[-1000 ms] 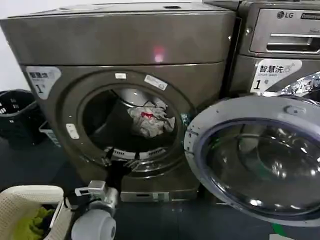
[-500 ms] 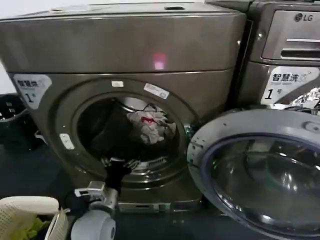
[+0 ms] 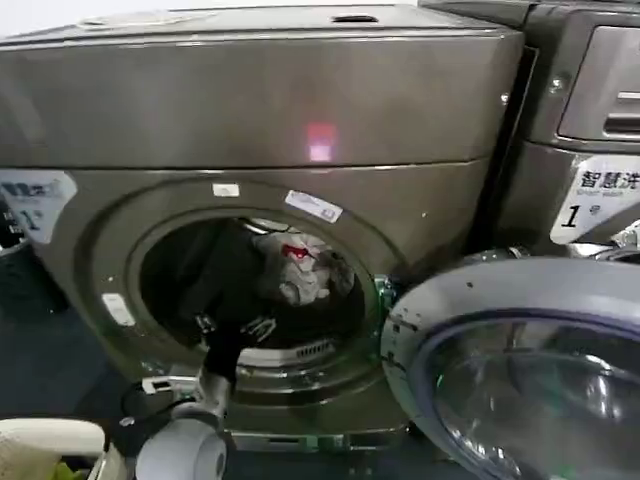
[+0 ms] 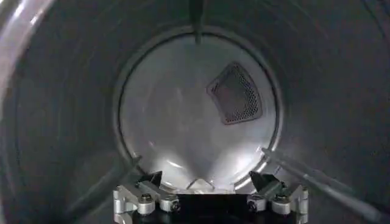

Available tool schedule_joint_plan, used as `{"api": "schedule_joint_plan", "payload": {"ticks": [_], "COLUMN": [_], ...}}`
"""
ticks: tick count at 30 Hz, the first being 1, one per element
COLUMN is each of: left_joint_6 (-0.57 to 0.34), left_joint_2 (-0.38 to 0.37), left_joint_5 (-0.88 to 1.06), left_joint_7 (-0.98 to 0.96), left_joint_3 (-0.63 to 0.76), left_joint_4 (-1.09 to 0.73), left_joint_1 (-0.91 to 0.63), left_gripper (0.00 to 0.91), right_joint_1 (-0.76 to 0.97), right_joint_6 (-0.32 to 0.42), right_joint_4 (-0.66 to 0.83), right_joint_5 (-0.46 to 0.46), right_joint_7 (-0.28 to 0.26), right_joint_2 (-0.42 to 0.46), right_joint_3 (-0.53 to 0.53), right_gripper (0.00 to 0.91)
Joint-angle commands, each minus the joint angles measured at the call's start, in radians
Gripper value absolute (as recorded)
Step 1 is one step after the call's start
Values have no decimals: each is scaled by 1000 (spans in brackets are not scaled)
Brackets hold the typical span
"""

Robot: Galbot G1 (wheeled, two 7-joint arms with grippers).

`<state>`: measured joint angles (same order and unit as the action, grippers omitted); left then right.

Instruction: Grasp the clothes from the dryer.

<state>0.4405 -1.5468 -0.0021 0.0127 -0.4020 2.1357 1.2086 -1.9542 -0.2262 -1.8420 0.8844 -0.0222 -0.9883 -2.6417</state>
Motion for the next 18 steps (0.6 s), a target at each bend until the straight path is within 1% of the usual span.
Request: {"api": "schedule_joint_plan", "payload": {"ticks": [1, 18], "left_joint_6": [-1, -3], "left_joint_2": [0, 1], "left_joint_5": [0, 4], "left_joint_7": [0, 0], "left_joint_3": [1, 5], "left_joint_4": [-1, 6], "left_joint_1": [1, 16], "left_gripper": [907, 907], "right_joint_1": [1, -3], "right_joint_6": [0, 1], "right_joint_4": [2, -6], "right_joint_5": [0, 3], "right_joint_7": [0, -3], "right_joint_2": [0, 1], "right_joint_3": [-2, 1], "right_gripper": [907, 907]}}
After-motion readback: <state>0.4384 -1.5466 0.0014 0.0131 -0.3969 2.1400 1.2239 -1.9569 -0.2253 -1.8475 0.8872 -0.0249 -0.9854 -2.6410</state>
